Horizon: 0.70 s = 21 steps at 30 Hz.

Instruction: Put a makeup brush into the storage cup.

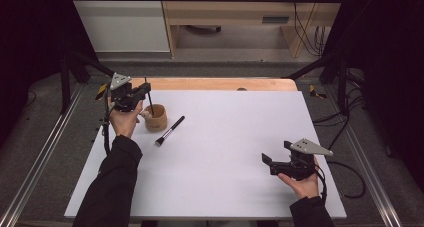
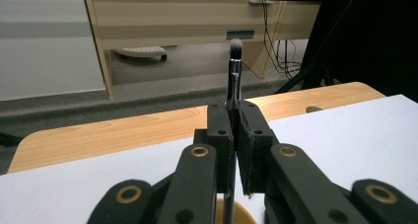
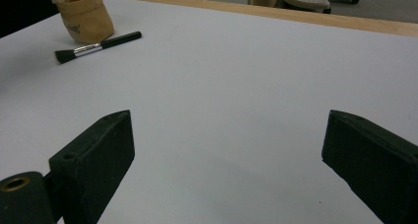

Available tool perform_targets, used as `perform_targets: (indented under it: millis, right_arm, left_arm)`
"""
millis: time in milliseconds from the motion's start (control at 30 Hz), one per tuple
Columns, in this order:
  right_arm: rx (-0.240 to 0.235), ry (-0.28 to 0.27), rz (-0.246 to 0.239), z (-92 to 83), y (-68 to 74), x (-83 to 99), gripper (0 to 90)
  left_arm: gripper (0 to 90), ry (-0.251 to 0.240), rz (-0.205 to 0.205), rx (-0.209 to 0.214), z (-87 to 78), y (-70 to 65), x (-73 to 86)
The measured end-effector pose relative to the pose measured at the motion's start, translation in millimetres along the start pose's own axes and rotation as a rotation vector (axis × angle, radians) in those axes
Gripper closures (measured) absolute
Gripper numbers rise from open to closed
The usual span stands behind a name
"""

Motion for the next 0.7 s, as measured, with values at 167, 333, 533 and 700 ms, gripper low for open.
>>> perform_targets:
  millis: [167, 333, 533, 700]
  right_arm:
    - [-0.001, -0.002, -0.001, -0.3, 0.3, -0.3, 6.4]
    - [-0.001, 0.0, 0.0, 0.1, 0.3, 0.0, 6.3]
    - [0.004, -0.003, -0.002, -0.2, -0.9, -0.4, 6.1]
    - [-0.002, -0.008, -0.008, -0.3, 0.0, -1.0, 5.7]
  left_arm:
    - [84.7, 0.003, 0.004, 0.001, 3.4, -0.3, 3.6]
    - [84.7, 0.016, 0.001, 0.002, 6.9, -0.4, 9.7]
    - [84.7, 0.024, -0.009, 0.01, 7.5, -0.4, 15.0]
    - [84.7, 0.029, -0.014, 0.005, 7.0, 2.4, 19.7]
Point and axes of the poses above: each handheld gripper's, and its own axes: z roughly forward along the jaws, x roughly out of its underside, y roughly to its left, the point moved 10 cm from there along z, roughly forward along the jaws, and after that the axes turned 5 degrees about -z, right-handed, at the moved point
